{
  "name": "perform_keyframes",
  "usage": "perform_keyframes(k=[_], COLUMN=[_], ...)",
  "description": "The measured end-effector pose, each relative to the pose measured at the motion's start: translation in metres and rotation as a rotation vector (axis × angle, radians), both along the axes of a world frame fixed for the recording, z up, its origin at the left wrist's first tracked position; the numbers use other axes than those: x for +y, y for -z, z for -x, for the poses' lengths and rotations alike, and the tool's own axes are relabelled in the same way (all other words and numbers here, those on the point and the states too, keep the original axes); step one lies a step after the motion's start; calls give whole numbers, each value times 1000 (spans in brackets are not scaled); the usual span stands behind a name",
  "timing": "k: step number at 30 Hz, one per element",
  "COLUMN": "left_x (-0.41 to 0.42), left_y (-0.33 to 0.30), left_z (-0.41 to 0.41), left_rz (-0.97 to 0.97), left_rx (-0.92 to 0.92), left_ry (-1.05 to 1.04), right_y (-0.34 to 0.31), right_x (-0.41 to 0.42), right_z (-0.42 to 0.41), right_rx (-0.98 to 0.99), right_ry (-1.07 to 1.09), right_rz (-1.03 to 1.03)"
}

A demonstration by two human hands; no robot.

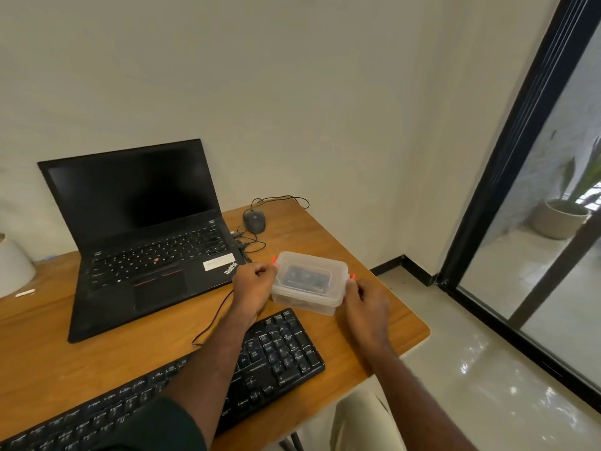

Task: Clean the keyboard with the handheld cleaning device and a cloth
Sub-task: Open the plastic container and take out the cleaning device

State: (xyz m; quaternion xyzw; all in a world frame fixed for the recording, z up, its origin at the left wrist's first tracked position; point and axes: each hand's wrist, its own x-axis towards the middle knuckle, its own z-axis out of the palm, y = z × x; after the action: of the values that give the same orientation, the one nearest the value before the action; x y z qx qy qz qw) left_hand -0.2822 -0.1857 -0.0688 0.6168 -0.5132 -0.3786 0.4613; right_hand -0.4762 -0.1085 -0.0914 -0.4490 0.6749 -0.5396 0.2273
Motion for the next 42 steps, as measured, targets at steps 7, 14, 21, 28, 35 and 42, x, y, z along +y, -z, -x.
perform_keyframes(k=[7, 14, 21, 28, 35, 42], left_x=[0, -4, -8, 3, 12, 13], left_y=[4, 2, 6, 1, -12, -9], left_z=[-9, -12, -17, -30, -43, -51], left_rz=[-58, -29, -163, 62, -26, -68], left_rx=[98, -4, 34, -284, -218, -219], left_ry=[-6, 9, 11, 110, 450, 514], right_y=[-1, 3, 1, 2, -7, -14], right_x=[7, 5, 5, 4, -2, -21], right_z=[-6, -5, -6, -6, 8, 28], right_rx=[148, 169, 194, 222, 400, 570], right_ry=[64, -17, -52, -27, -247, -467], right_rz=[72, 103, 72, 78, 93, 2])
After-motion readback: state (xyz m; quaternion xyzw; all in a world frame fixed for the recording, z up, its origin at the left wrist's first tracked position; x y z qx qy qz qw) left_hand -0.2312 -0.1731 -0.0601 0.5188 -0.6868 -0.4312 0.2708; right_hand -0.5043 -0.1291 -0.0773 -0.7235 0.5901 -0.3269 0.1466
